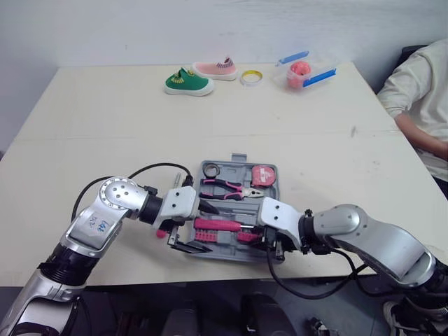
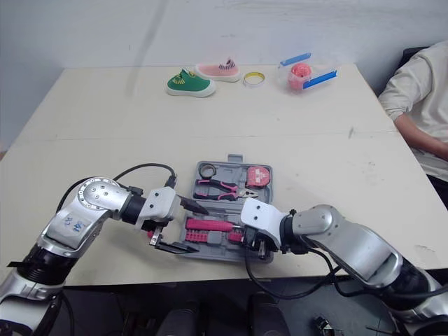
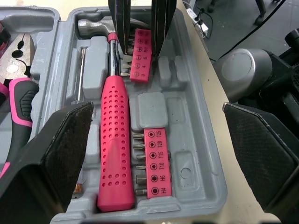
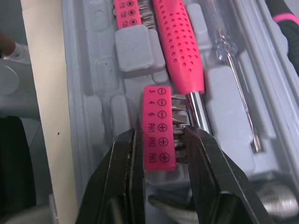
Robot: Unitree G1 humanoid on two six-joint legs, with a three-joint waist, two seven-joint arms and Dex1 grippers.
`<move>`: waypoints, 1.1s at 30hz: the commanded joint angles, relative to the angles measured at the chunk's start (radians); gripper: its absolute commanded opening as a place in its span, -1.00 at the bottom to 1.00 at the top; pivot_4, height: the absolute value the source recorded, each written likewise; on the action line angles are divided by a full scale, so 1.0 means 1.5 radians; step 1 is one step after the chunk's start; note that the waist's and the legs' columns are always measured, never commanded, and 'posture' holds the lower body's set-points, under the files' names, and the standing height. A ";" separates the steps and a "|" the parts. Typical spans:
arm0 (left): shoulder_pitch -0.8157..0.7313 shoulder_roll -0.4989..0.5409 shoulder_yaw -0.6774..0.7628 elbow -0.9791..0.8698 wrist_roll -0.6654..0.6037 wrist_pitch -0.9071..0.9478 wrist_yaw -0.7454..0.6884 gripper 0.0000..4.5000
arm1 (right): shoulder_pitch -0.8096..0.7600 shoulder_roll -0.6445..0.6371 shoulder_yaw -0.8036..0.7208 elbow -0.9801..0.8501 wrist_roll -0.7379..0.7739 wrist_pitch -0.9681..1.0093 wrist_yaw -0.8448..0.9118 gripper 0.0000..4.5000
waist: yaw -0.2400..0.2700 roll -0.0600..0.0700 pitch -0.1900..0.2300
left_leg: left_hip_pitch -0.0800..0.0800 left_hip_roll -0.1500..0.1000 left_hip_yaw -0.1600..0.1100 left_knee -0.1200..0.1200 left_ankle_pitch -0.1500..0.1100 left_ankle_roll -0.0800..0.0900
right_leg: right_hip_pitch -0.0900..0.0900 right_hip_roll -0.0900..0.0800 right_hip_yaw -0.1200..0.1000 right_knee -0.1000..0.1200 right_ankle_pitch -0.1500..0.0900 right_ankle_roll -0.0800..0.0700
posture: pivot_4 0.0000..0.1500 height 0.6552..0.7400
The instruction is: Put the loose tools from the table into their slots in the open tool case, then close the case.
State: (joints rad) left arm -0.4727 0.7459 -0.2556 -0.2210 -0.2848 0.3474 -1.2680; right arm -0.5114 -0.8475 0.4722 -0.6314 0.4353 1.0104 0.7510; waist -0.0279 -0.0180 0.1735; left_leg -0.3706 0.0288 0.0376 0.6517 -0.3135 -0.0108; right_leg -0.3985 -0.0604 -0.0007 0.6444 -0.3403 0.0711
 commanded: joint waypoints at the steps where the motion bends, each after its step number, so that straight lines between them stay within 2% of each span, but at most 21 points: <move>1: -0.009 -0.002 0.003 -0.005 0.003 -0.006 0.004 1.00 | -0.014 0.010 0.016 0.005 -0.020 -0.021 0.018 -0.49 | -0.001 0.000 0.000 | 0.000 0.000 0.000 0.000 0.000 0.000 | 0.000 0.000 0.000 0.000 0.000 0.000 | 1.00 1.00; 15: 0.006 -0.001 0.010 -0.019 0.006 -0.006 0.016 1.00 | -0.030 0.020 0.026 0.009 -0.041 -0.041 0.084 -0.49 | 0.000 0.000 0.000 | 0.000 0.000 0.000 0.000 0.000 0.000 | 0.000 0.000 0.000 0.000 0.000 0.000 | 1.00 1.00; 33: 0.012 -0.003 0.005 -0.024 0.006 -0.015 0.017 1.00 | -0.031 0.041 0.049 0.021 -0.068 -0.034 0.088 -0.49 | 0.000 0.000 0.000 | 0.000 0.000 0.000 0.000 0.000 0.000 | 0.000 0.000 0.000 0.000 0.000 0.000 | 1.00 1.00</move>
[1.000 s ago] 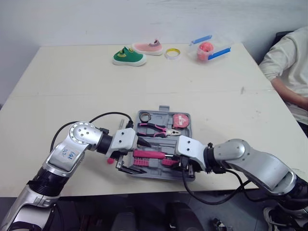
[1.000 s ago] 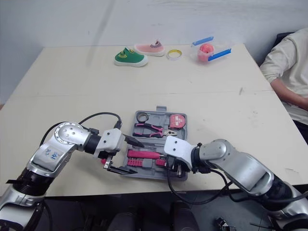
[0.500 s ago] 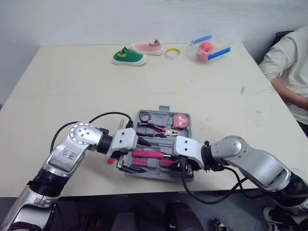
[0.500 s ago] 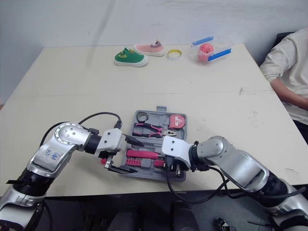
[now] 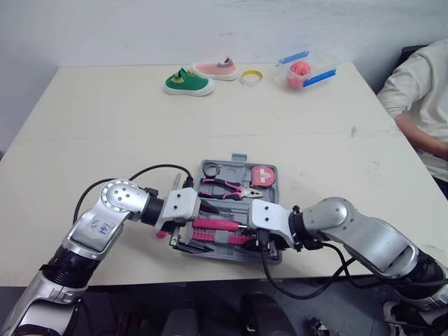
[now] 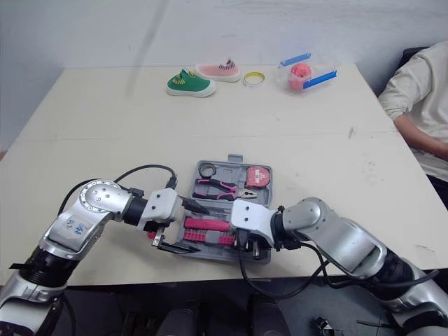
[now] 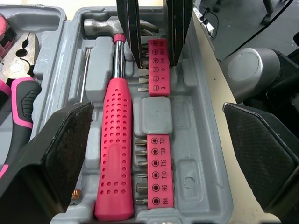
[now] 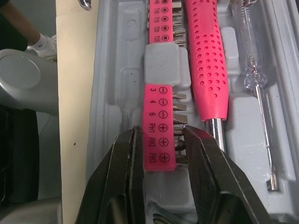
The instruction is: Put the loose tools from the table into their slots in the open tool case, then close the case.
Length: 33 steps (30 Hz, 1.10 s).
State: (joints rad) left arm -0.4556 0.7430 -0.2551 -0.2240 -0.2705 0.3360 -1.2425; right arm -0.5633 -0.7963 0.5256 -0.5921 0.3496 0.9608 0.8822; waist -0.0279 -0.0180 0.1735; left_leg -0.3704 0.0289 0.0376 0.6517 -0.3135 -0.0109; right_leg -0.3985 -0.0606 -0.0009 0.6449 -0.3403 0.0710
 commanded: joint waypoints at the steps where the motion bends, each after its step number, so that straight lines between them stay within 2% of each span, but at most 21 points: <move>1: 0.001 -0.002 0.004 -0.023 -0.003 -0.007 0.001 1.00 | 0.005 0.008 0.016 -0.002 -0.016 -0.002 -0.002 -0.49 | 0.000 0.000 0.000 | 0.000 0.000 0.000 0.000 0.000 0.000 | 0.000 0.000 0.000 0.000 0.000 0.000 | 1.00 1.00; 10: 0.002 0.000 0.009 -0.042 -0.018 0.009 0.000 1.00 | 0.012 -0.016 -0.013 -0.025 -0.014 0.005 0.010 -0.49 | 0.001 0.000 0.000 | 0.000 0.000 0.000 0.000 0.000 0.000 | 0.000 0.000 0.000 0.000 0.000 0.000 | 1.00 1.00; 27: -0.006 0.001 0.009 -0.055 -0.026 0.028 -0.003 1.00 | 0.010 0.030 0.024 0.003 -0.048 -0.008 0.002 -0.49 | -0.003 0.000 0.000 | 0.001 0.001 0.000 0.000 0.000 0.000 | 0.000 0.001 0.000 0.001 0.000 0.000 | 1.00 1.00; 30: -0.006 0.001 0.010 -0.056 -0.026 0.030 -0.002 1.00 | 0.014 0.018 0.001 -0.015 -0.027 -0.001 0.020 0.01 | -0.002 0.000 0.000 | 0.001 0.001 0.000 0.000 0.000 0.000 | 0.000 0.001 0.000 0.001 0.000 0.000 | 1.00 1.00; 33: -0.006 0.002 0.011 -0.055 -0.026 0.028 -0.005 1.00 | 0.027 0.018 -0.057 -0.029 -0.004 -0.009 0.017 0.68 | 0.001 0.000 0.000 | 0.000 0.000 0.000 0.000 0.000 0.000 | 0.000 0.001 0.000 0.001 0.000 0.000 | 1.00 1.00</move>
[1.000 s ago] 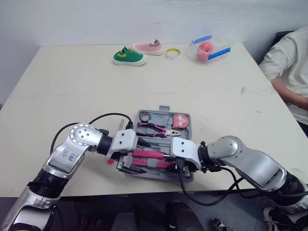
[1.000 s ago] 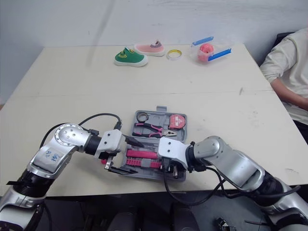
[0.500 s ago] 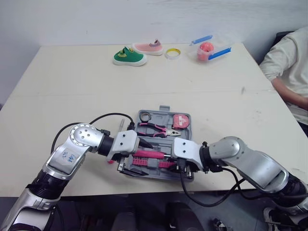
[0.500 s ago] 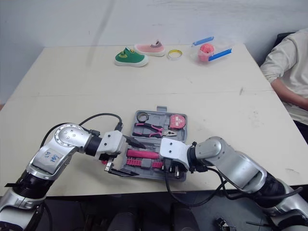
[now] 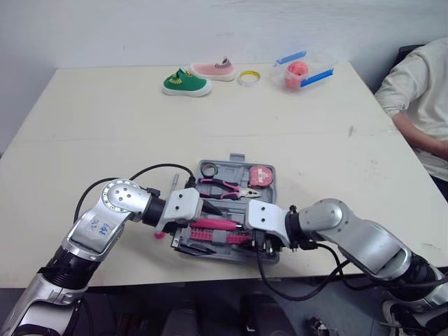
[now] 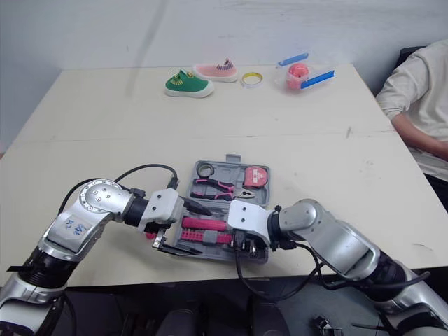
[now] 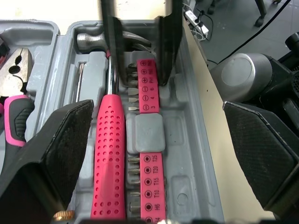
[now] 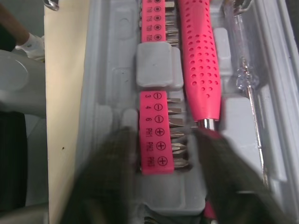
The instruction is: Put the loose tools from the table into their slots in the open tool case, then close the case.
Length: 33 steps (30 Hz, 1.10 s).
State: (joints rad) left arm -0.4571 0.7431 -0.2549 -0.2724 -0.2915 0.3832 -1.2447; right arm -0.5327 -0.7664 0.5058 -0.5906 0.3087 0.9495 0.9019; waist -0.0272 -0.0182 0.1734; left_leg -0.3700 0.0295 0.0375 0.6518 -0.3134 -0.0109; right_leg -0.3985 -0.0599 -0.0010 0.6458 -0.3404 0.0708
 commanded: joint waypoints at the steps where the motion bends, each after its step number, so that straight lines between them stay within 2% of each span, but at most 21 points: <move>1: -0.009 0.001 0.010 -0.018 -0.010 -0.006 -0.004 1.00 | 0.030 0.004 -0.083 -0.034 0.044 -0.009 0.001 0.88 | 0.001 0.000 0.000 | 0.000 0.000 0.000 0.000 0.000 0.000 | 0.000 0.000 0.000 0.000 0.000 0.000 | 1.00 1.00; 3: -0.014 -0.001 0.010 -0.010 -0.008 -0.009 -0.003 1.00 | 0.077 0.009 -0.132 -0.039 0.064 -0.045 -0.001 0.88 | 0.002 0.000 0.000 | -0.001 0.000 0.000 0.000 0.000 0.000 | 0.000 -0.001 0.000 0.000 0.000 0.000 | 1.00 1.00; 5: -0.018 -0.005 0.011 -0.007 -0.008 -0.008 0.000 1.00 | 0.145 0.011 -0.165 -0.032 0.052 -0.149 0.005 0.88 | 0.005 0.000 0.000 | -0.001 -0.001 0.000 0.000 0.000 0.000 | 0.000 -0.001 0.000 0.000 0.000 0.000 | 1.00 1.00; 8: -0.017 -0.007 0.012 -0.006 -0.010 -0.007 0.001 1.00 | 0.220 0.053 -0.216 -0.007 0.062 -0.235 -0.012 0.88 | 0.009 0.000 0.000 | -0.001 -0.001 0.000 0.000 0.000 0.000 | 0.001 -0.001 0.000 0.000 0.000 0.001 | 1.00 1.00; 9: -0.016 -0.007 0.011 -0.006 -0.010 -0.007 0.001 1.00 | 0.238 0.066 -0.224 0.005 0.066 -0.255 -0.011 0.78 | 0.007 0.000 0.000 | -0.001 -0.001 0.000 0.000 0.000 0.000 | 0.001 0.000 0.000 0.000 0.000 0.001 | 1.00 1.00; 13: -0.016 -0.007 0.011 -0.007 -0.009 -0.007 -0.001 1.00 | 0.270 0.090 -0.224 0.042 0.069 -0.319 0.016 0.13 | -0.001 0.000 0.000 | 0.000 -0.001 0.001 0.001 0.000 0.000 | 0.001 0.000 0.001 0.000 0.000 0.001 | 1.00 1.00; 14: -0.017 -0.008 0.010 -0.007 -0.009 -0.006 -0.001 1.00 | 0.271 0.100 -0.225 0.058 0.068 -0.329 0.013 -0.20 | -0.001 0.000 0.000 | 0.001 0.000 0.001 0.001 0.000 0.000 | 0.001 0.000 0.001 0.000 0.000 0.001 | 1.00 1.00; 15: -0.018 -0.008 0.009 -0.008 -0.008 -0.006 -0.001 1.00 | 0.270 0.107 -0.225 0.069 0.067 -0.335 0.010 -0.35 | -0.001 0.000 0.000 | 0.001 0.000 0.001 0.001 0.000 0.000 | 0.001 0.001 0.001 0.000 0.000 0.001 | 1.00 1.00; 18: -0.018 -0.007 0.011 -0.006 -0.008 -0.008 -0.005 1.00 | 0.267 0.116 -0.221 0.100 0.058 -0.341 0.008 -0.99 | 0.000 0.000 0.000 | 0.000 0.000 0.001 0.001 0.000 0.000 | 0.001 0.000 0.001 0.000 0.000 0.001 | 1.00 1.00; 30: -0.016 -0.007 0.014 0.009 0.000 -0.026 -0.001 1.00 | 0.259 0.058 -0.110 0.155 -0.071 -0.330 0.009 -0.99 | 0.001 -0.001 -0.001 | 0.002 -0.001 0.001 0.001 0.000 0.000 | 0.002 0.000 0.000 0.000 0.000 0.001 | 1.00 1.00; 33: -0.015 -0.009 0.015 0.013 0.001 -0.029 0.004 1.00 | 0.242 0.058 -0.096 0.184 -0.151 -0.400 -0.035 -0.99 | 0.000 -0.002 -0.002 | 0.002 -0.001 0.001 0.001 0.000 0.000 | 0.002 0.000 0.000 0.000 0.000 0.001 | 1.00 1.00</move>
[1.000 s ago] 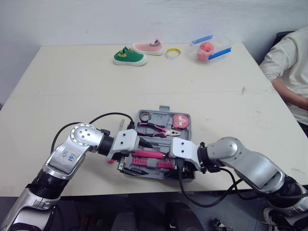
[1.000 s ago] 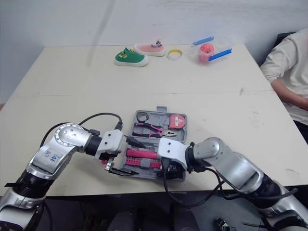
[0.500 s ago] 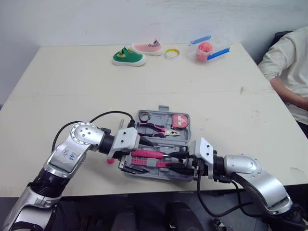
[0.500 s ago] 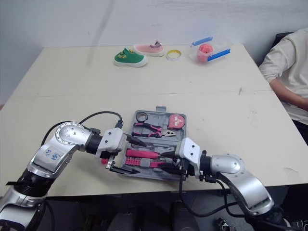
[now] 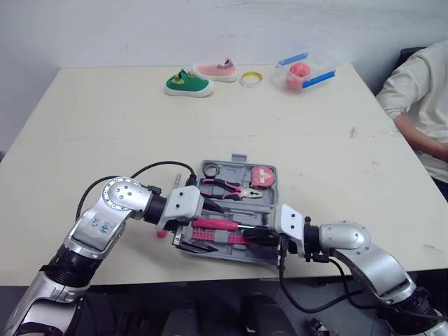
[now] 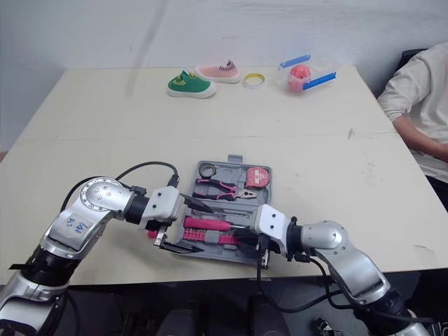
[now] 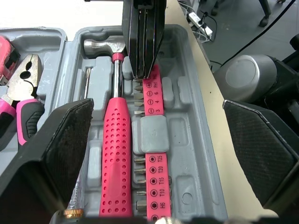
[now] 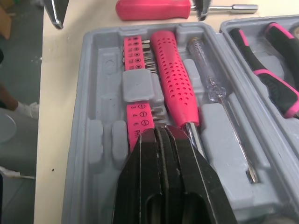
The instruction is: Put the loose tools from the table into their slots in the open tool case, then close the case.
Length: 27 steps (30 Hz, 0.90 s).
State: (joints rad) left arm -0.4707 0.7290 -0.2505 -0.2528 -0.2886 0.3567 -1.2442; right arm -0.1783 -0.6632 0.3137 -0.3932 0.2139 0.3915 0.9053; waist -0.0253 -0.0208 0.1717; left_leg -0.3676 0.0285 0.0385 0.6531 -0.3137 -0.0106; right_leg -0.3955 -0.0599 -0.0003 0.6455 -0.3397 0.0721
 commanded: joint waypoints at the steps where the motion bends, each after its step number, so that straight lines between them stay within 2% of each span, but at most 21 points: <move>1: -0.003 -0.001 0.013 0.000 -0.001 -0.011 0.007 1.00 | 0.007 -0.006 0.023 0.045 -0.078 -0.020 -0.039 -0.99 | -0.002 -0.001 -0.001 | 0.001 0.000 0.000 0.000 0.000 0.000 | 0.000 0.000 0.000 0.000 0.000 0.000 | 1.00 1.00; 6: 0.013 -0.006 0.014 -0.006 -0.003 -0.007 0.023 1.00 | 0.030 -0.010 -0.004 -0.028 0.001 -0.001 0.003 -0.99 | 0.000 -0.001 -0.001 | 0.001 0.000 0.000 0.000 0.000 0.000 | 0.001 0.000 0.000 0.000 0.000 0.000 | 1.00 1.00; 9: 0.039 -0.006 0.052 -0.007 -0.016 0.009 0.062 1.00 | 0.029 0.005 -0.075 -0.086 0.094 0.041 0.000 -0.99 | 0.000 -0.001 -0.001 | 0.000 0.000 0.000 0.000 0.000 0.000 | 0.001 0.000 0.000 0.000 0.000 0.000 | 1.00 1.00; 10: 0.068 -0.014 0.099 -0.026 -0.055 0.053 0.094 1.00 | 0.026 0.007 -0.123 -0.113 0.151 0.071 -0.006 -0.99 | -0.001 -0.001 0.000 | -0.001 0.000 0.000 0.000 0.000 0.000 | 0.000 0.000 0.000 0.001 0.000 0.000 | 1.00 1.00; 13: 0.151 -0.037 0.231 -0.106 -0.196 0.193 0.176 1.00 | 0.011 -0.012 -0.248 -0.164 0.318 0.161 -0.015 -0.55 | -0.005 0.001 0.001 | -0.001 0.001 0.000 0.000 0.000 0.000 | 0.000 -0.001 0.000 0.002 0.001 0.001 | 1.00 1.00; 14: 0.170 -0.046 0.269 -0.123 -0.218 0.223 0.212 1.00 | 0.004 -0.027 -0.280 -0.173 0.361 0.182 -0.010 -0.37 | -0.003 0.000 0.001 | -0.001 0.001 -0.001 0.000 0.000 0.000 | 0.000 -0.001 0.000 0.001 0.001 0.001 | 1.00 1.00; 16: 0.202 -0.064 0.339 -0.145 -0.253 0.270 0.285 1.00 | -0.015 -0.055 -0.324 -0.181 0.424 0.215 -0.008 0.03 | -0.001 0.000 0.001 | 0.000 0.001 -0.002 0.000 0.000 0.000 | 0.000 -0.001 -0.001 -0.001 0.001 0.001 | 1.00 1.00; 17: 0.213 -0.072 0.368 -0.152 -0.267 0.289 0.317 1.00 | -0.025 -0.066 -0.338 -0.182 0.446 0.228 -0.012 0.30 | 0.000 0.001 0.001 | 0.000 0.001 -0.002 0.000 0.000 0.000 | 0.001 -0.001 -0.001 -0.001 0.001 0.001 | 1.00 1.00; 20: 0.316 -0.114 0.472 -0.203 -0.239 0.281 0.427 1.00 | -0.063 -0.113 -0.398 -0.165 0.517 0.258 -0.012 0.92 | -0.002 0.001 0.001 | 0.000 0.000 -0.002 -0.001 0.000 0.000 | 0.001 -0.001 -0.001 -0.001 0.001 0.001 | 1.00 1.00; 22: 0.370 -0.140 0.503 -0.238 -0.211 0.278 0.492 1.00 | -0.070 -0.146 -0.422 -0.155 0.521 0.261 -0.002 0.98 | -0.003 0.001 0.001 | 0.000 0.000 -0.001 -0.001 0.000 0.000 | 0.001 -0.001 -0.001 -0.003 0.001 0.001 | 1.00 1.00; 24: 0.392 -0.165 0.529 -0.264 -0.224 0.299 0.547 1.00 | -0.061 -0.166 -0.439 -0.147 0.516 0.256 0.006 0.98 | 0.000 0.000 0.001 | 0.000 0.000 -0.001 -0.002 -0.001 0.000 | 0.001 -0.001 0.000 -0.003 0.001 0.001 | 1.00 1.00; 27: 0.427 -0.175 0.543 -0.299 -0.226 0.315 0.586 1.00 | -0.047 -0.182 -0.456 -0.138 0.504 0.246 0.014 0.98 | 0.011 -0.002 0.000 | 0.000 0.000 -0.002 -0.001 -0.001 0.000 | 0.002 -0.001 -0.001 -0.004 0.001 0.001 | 1.00 1.00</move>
State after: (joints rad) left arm 0.1530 0.4663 0.5385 -0.6310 -0.6200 0.8229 -0.4020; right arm -0.2551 -0.9190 -0.3302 -0.5981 0.9662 0.7829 0.9123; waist -0.0094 -0.0231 0.1724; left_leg -0.3678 0.0288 0.0358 0.6519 -0.3147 -0.0108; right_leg -0.3930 -0.0619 -0.0019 0.6400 -0.3389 0.0735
